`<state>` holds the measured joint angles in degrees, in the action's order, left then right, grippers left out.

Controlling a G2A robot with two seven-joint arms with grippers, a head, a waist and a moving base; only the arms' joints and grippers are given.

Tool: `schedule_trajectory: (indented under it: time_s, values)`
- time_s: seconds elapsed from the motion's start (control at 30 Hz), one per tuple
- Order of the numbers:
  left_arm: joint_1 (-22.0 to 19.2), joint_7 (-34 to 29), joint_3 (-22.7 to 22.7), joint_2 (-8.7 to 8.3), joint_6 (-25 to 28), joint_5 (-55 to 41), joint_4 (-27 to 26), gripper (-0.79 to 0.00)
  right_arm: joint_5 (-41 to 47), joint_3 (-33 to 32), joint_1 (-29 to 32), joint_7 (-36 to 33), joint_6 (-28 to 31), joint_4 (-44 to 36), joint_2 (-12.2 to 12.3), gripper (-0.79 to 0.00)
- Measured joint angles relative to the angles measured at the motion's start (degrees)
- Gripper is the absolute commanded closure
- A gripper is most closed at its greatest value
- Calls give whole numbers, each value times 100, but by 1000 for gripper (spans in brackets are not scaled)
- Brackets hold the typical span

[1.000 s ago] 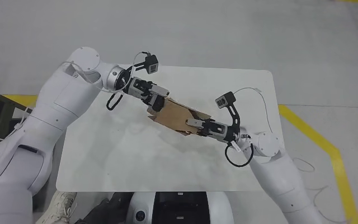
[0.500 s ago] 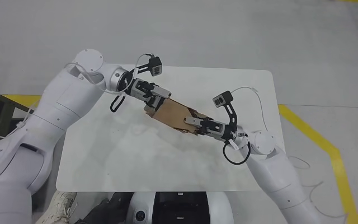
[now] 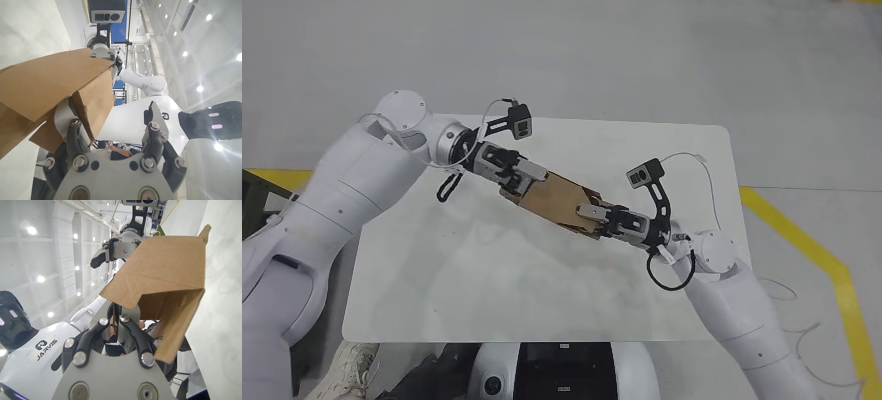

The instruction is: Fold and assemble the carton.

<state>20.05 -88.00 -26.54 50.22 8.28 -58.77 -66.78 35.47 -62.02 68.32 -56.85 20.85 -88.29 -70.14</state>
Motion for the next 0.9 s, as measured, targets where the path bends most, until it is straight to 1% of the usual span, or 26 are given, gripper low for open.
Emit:
schedule_trajectory:
  time_s: [0.23,0.5,0.7,0.9]
  values:
    - [-144,0,254,-43,61,-130,25,-468,31,11,-25,-21,-5,52,-9,0]
    - [-286,0,483,-35,110,-168,56,-348,39,44,-65,-26,-13,117,-24,0]
    - [-353,0,594,-30,159,-287,88,-311,63,66,-90,-25,5,162,-37,0]
    - [-388,0,672,-37,191,-440,97,-240,33,97,-109,-10,1,197,-48,0]
